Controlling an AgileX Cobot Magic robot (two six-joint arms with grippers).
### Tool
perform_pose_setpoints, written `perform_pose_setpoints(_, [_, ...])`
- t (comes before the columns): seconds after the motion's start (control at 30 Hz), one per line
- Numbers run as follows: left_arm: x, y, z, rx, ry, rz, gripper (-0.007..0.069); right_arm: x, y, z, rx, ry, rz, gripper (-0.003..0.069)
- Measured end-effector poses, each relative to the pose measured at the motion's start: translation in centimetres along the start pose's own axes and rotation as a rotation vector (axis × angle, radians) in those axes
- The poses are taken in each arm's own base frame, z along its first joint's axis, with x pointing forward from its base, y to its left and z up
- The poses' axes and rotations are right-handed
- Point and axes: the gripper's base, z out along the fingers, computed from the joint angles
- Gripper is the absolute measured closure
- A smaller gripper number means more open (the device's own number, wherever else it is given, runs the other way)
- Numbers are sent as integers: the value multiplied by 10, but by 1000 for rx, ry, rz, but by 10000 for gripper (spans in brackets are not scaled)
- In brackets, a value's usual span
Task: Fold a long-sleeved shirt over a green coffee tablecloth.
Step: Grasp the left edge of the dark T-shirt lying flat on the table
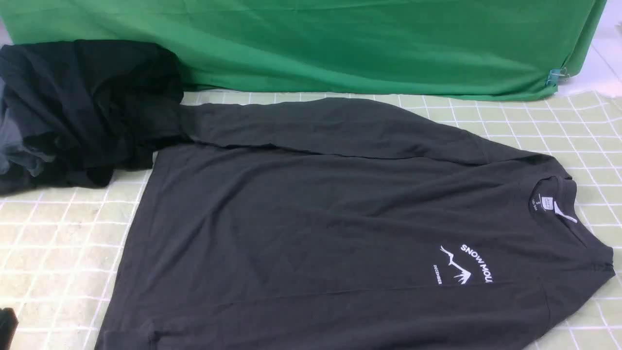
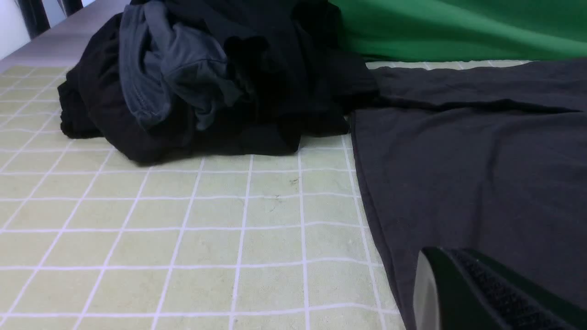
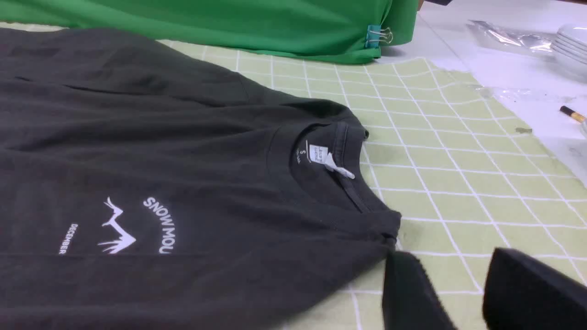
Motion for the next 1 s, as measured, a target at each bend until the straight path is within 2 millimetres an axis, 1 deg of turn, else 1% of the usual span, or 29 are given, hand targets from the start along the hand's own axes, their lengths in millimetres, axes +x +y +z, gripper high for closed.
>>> perform_pose_setpoints(0.37, [0, 0, 0, -2, 0, 8, 606, 0, 0, 0, 0, 0, 0, 417])
perform_pose_setpoints(0.47, [0, 2, 0, -18, -2, 78, 606, 0, 0, 0, 0, 0, 0, 417])
perform_pose_setpoints(0.53, [-2, 2, 0, -19, -21, 75, 606, 0, 0, 0, 0, 0, 0, 417])
perform_pose_setpoints(0.6, [-8, 1, 0, -5, -93, -68, 606, 0, 0, 0, 0, 0, 0, 417])
perform_pose_setpoints(0.63, [-10, 1, -1, -1, -110, -109, 606, 0, 0, 0, 0, 0, 0, 417])
perform_pose_setpoints(0.67, [-16, 1, -1, 13, -176, -279, 606, 0, 0, 0, 0, 0, 0, 417])
perform_pose_setpoints(0.7, [-17, 1, -2, 16, -193, -318, 606, 0, 0, 0, 0, 0, 0, 417])
perform_pose_setpoints(0.73, [-22, 3, -3, 20, -249, -425, 606, 0, 0, 0, 0, 0, 0, 417])
perform_pose_setpoints(0.77, [-25, 4, -4, 19, -286, -477, 606, 0, 0, 0, 0, 0, 0, 417])
perform_pose_setpoints(0.9, [-32, 8, -6, 9, -380, -548, 606, 0, 0, 0, 0, 0, 0, 417])
perform_pose_setpoints(1.0, [-42, 14, -11, 0, -515, -620, 606, 0, 0, 0, 0, 0, 0, 417])
